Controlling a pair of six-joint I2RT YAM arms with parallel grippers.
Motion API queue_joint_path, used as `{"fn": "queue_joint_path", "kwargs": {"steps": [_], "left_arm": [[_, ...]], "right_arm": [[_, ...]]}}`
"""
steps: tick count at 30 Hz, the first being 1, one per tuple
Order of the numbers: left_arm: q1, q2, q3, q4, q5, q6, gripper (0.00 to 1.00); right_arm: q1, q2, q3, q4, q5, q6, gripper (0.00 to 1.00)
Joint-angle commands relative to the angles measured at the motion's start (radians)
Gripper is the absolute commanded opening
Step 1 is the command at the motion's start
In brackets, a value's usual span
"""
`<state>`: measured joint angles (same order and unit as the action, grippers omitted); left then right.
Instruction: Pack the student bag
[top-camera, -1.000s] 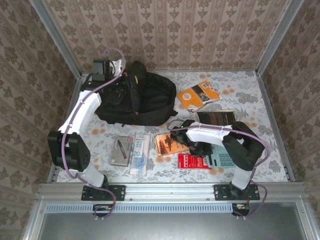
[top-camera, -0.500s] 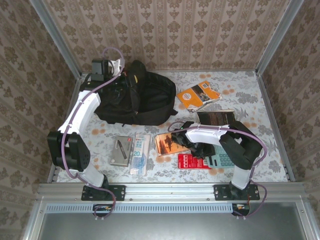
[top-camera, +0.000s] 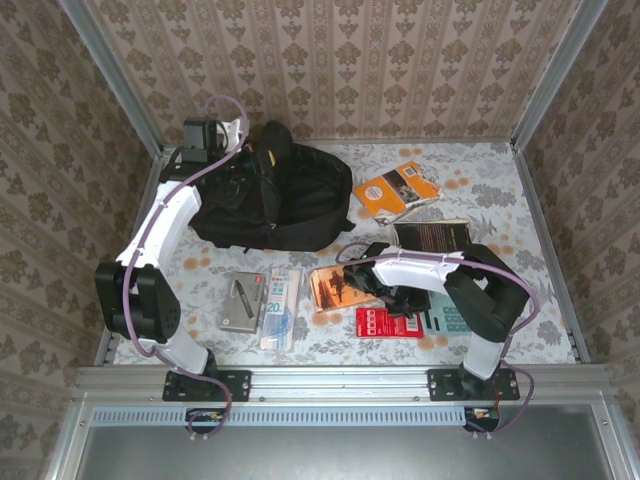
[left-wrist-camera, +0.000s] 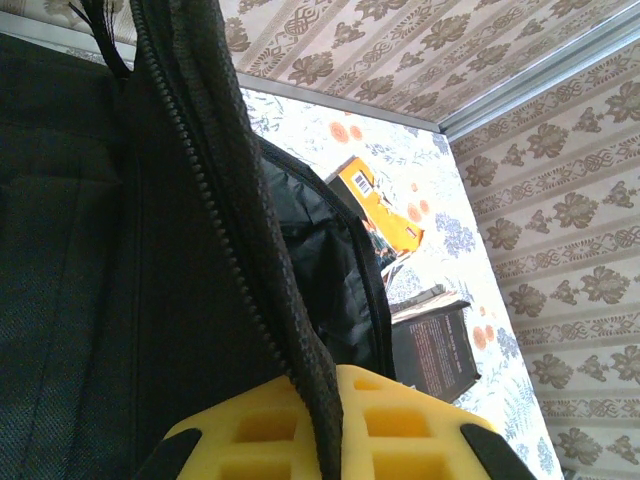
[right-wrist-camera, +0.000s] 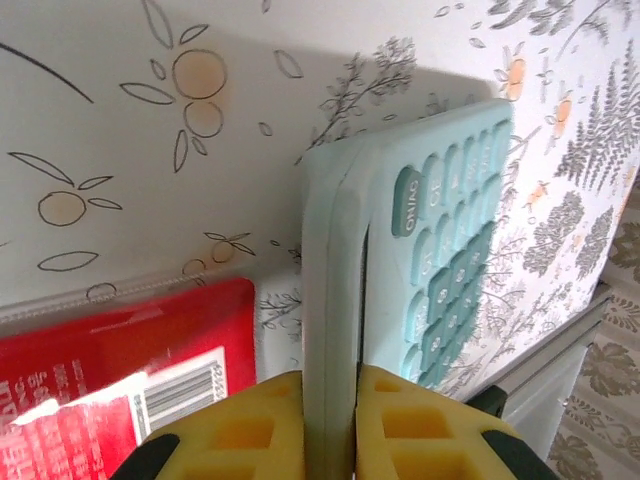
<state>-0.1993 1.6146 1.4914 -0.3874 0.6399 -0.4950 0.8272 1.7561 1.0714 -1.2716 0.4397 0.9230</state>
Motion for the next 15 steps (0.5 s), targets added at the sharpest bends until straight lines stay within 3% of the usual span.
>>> {"fn": "queue_joint_path", "kwargs": {"steps": [1, 9, 15], "left_arm": [[0.009, -0.045, 0.005, 0.089, 0.05, -0.007, 0.07], [-0.006, -0.048, 0.028, 0.062, 0.056, 0.02, 0.07], [-0.022, -0.04, 0.088, 0.02, 0.09, 0.02, 0.07]], "right_arm": [[0.0, -0.115, 0.101, -0.106, 0.052, 0.0, 0.09], [-0.06, -0.281, 0.326, -0.186, 0.019, -0.07, 0.0], [-0.137, -0.396, 0.445, -0.038, -0.138, -0.163, 0.0]]}}
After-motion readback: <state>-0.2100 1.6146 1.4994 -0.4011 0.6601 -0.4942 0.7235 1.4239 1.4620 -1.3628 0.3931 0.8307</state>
